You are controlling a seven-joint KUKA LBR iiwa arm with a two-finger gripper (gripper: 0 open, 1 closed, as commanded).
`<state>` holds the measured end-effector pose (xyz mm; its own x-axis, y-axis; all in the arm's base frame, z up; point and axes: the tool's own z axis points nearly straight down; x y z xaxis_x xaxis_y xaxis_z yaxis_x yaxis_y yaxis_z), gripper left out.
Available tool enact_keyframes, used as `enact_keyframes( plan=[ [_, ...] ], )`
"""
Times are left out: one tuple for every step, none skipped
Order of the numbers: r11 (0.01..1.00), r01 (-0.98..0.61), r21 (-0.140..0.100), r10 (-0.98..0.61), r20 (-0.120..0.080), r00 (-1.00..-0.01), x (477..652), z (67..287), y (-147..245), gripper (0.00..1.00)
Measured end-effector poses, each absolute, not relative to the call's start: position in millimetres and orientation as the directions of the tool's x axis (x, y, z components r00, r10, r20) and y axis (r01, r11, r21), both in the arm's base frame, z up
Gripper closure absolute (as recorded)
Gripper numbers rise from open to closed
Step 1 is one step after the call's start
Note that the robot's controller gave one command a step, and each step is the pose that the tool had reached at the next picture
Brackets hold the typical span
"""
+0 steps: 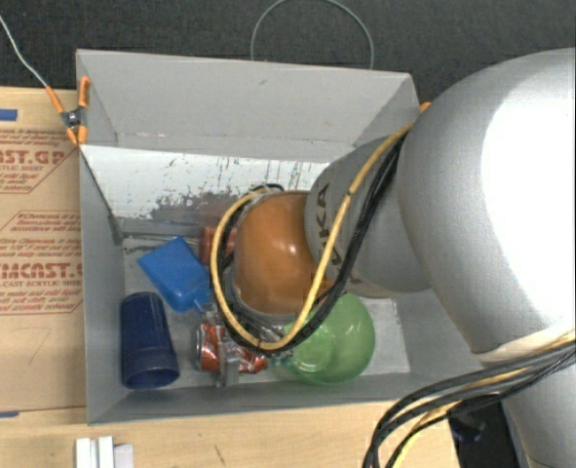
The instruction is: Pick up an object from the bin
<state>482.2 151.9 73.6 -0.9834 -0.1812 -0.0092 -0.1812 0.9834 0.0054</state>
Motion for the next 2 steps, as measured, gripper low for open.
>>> enact_keyframes(
  plan=[
    [0.983,-0.182,0.006,-0.182,-0.009,-0.983,482.3,73.8,152.2,1.0],
    [0.983,-0.181,0.006,-0.181,-0.009,-0.983,482.0,75.9,152.2,1.0]
  ],
)
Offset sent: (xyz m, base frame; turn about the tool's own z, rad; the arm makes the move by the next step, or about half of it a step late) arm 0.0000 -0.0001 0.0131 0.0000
